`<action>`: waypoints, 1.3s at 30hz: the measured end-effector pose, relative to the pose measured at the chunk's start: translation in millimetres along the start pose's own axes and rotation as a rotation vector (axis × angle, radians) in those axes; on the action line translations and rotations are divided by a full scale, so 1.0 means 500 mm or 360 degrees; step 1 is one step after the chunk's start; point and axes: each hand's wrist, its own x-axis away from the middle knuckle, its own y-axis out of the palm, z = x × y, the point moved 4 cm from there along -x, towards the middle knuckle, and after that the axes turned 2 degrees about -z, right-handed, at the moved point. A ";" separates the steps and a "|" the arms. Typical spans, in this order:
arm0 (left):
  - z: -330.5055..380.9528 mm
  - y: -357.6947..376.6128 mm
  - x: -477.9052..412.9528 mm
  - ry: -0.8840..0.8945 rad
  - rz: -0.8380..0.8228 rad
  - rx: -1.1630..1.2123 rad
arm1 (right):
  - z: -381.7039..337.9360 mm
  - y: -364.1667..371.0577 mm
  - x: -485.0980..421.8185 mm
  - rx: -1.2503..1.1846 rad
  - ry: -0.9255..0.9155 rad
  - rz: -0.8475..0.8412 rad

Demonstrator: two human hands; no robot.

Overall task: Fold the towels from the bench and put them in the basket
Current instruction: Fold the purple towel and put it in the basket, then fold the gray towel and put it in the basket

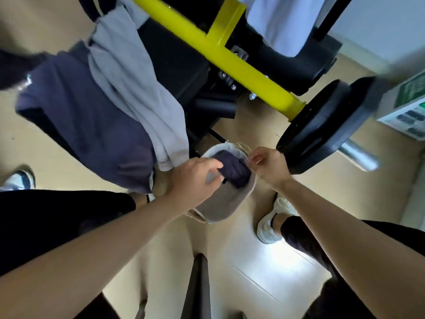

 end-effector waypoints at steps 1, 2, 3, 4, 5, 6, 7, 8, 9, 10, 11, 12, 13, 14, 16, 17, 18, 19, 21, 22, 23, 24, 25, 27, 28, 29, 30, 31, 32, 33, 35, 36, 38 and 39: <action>0.010 -0.040 0.008 0.0027 0.0062 0.0038 | -0.040 -0.008 0.011 -0.0129 -0.0054 -0.0023; 0.017 -0.079 0.014 0.0046 0.0125 0.0074 | -0.079 -0.013 0.022 -0.0261 -0.0107 -0.0053; 0.023 -0.118 0.021 0.0067 0.0203 0.0103 | -0.120 -0.017 0.033 -0.0383 -0.0166 -0.0086; 0.025 -0.156 0.025 0.0096 0.0303 0.0120 | -0.158 -0.020 0.042 -0.0485 -0.0227 -0.0123; 0.024 -0.192 0.028 0.0125 0.0414 0.0122 | -0.197 -0.023 0.049 -0.0557 -0.0293 -0.0157; 0.018 -0.223 0.029 0.0136 0.0519 0.0119 | -0.234 -0.024 0.053 -0.0595 -0.0356 -0.0183; 0.008 -0.250 0.028 0.0122 0.0613 0.0114 | -0.269 -0.023 0.054 -0.0610 -0.0398 -0.0198; -0.006 -0.273 0.027 0.0086 0.0692 0.0108 | -0.301 -0.021 0.054 -0.0611 -0.0426 -0.0197; -0.025 -0.291 0.024 0.0029 0.0752 0.0098 | -0.331 -0.017 0.052 -0.0605 -0.0448 -0.0186; -0.046 -0.306 0.021 -0.0048 0.0792 0.0072 | -0.359 -0.011 0.046 -0.0578 -0.0471 -0.0162; -0.070 -0.318 0.017 -0.0143 0.0798 0.0021 | -0.384 -0.002 0.039 -0.0534 -0.0485 -0.0132; -0.092 -0.325 0.011 -0.0242 0.0768 -0.0051 | -0.406 0.008 0.031 -0.0462 -0.0487 -0.0105; -0.111 -0.330 0.007 -0.0331 0.0711 -0.0128 | -0.427 0.021 0.023 -0.0375 -0.0488 -0.0098; -0.127 -0.332 0.003 -0.0403 0.0643 -0.0185 | -0.444 0.036 0.016 -0.0263 -0.0497 -0.0098; -0.145 -0.336 0.000 -0.0477 0.0540 -0.0247 | -0.471 0.070 0.004 -0.0028 -0.0530 -0.0100; -0.147 -0.336 -0.001 -0.0481 0.0506 -0.0281 | -0.480 0.085 0.000 0.0065 -0.0542 -0.0084; -0.149 -0.335 -0.002 -0.0476 0.0486 -0.0313 | -0.487 0.095 -0.003 0.0121 -0.0545 -0.0060; -0.150 -0.335 -0.002 -0.0476 0.0472 -0.0325 | -0.491 0.100 -0.006 0.0124 -0.0545 -0.0030; -0.153 -0.338 -0.002 -0.0491 0.0444 -0.0296 | -0.490 0.091 -0.013 0.0000 -0.0503 0.0004; -0.153 -0.339 -0.002 -0.0504 0.0429 -0.0274 | -0.486 0.080 -0.015 -0.0131 -0.0462 0.0002; -0.154 -0.341 -0.003 -0.0520 0.0414 -0.0255 | -0.481 0.065 -0.013 -0.0287 -0.0415 0.0008; -0.154 -0.341 -0.003 -0.0529 0.0403 -0.0245 | -0.475 0.047 -0.010 -0.0472 -0.0373 0.0021; -0.152 -0.341 -0.003 -0.0529 0.0393 -0.0250 | -0.469 0.026 -0.001 -0.0643 -0.0342 0.0040; -0.150 -0.338 -0.002 -0.0516 0.0375 -0.0277 | -0.462 -0.013 0.019 -0.0878 -0.0339 0.0055; -0.150 -0.335 -0.002 -0.0513 0.0367 -0.0291 | -0.460 -0.031 0.031 -0.0953 -0.0341 0.0046; -0.149 -0.333 -0.002 -0.0510 0.0363 -0.0314 | -0.460 -0.048 0.043 -0.1004 -0.0344 0.0024; -0.146 -0.331 -0.004 -0.0504 0.0365 -0.0349 | -0.456 -0.066 0.055 -0.1038 -0.0336 0.0011; -0.143 -0.331 -0.003 -0.0508 0.0386 -0.0388 | -0.456 -0.080 0.069 -0.1034 -0.0341 -0.0011; -0.140 -0.332 -0.003 -0.0502 0.0431 -0.0423 | -0.459 -0.091 0.079 -0.0970 -0.0360 -0.0029; -0.129 -0.332 -0.003 -0.0463 0.0482 -0.0450 | -0.459 -0.108 0.094 -0.0861 -0.0395 -0.0030; -0.104 -0.329 -0.003 -0.0328 0.0619 -0.0399 | -0.458 -0.135 0.121 -0.0604 -0.0455 -0.0058; -0.089 -0.327 -0.004 -0.0222 0.0693 -0.0325 | -0.454 -0.146 0.134 -0.0514 -0.0455 -0.0082; -0.052 -0.325 -0.009 0.0032 0.0808 -0.0170 | -0.444 -0.167 0.151 -0.0325 -0.0469 -0.0077; -0.031 -0.323 -0.013 0.0153 0.0819 -0.0108 | -0.441 -0.175 0.160 -0.0251 -0.0503 -0.0069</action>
